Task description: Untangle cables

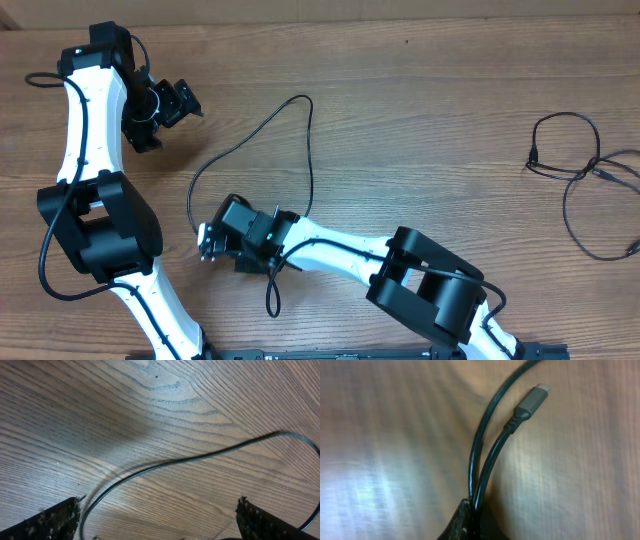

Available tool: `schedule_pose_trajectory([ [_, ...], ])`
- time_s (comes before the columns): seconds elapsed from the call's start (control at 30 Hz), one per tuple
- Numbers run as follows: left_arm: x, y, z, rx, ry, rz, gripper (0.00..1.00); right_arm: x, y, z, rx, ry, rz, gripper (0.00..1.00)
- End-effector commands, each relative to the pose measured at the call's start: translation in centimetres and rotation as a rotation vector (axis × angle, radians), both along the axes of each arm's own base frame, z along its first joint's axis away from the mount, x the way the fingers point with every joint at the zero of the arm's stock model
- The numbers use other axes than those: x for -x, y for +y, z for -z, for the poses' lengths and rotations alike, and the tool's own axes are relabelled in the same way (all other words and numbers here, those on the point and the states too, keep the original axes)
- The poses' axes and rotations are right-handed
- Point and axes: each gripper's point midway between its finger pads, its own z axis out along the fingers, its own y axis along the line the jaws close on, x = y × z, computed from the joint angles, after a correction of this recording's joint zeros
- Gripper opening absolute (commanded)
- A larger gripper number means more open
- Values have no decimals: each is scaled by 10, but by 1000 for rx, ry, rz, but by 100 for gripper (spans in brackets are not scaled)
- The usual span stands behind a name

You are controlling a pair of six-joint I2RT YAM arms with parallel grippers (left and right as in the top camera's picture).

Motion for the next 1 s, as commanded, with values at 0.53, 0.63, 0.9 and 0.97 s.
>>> schedule_pose_trajectory([
  [0.53,0,-4,-3,11,-3,-15,100,-123,-96,34,-5,140,780,4],
  [0.63,0,-4,-3,11,-3,-15,100,-133,-104,30,-35,176,847,4],
  [0.9,0,-4,-3,11,-3,-14,100,-139,-106,-17,-99,203,848,4],
  [0.97,0,-4,-3,11,-3,-14,100,-141,-105,-33,-124,191,845,4],
])
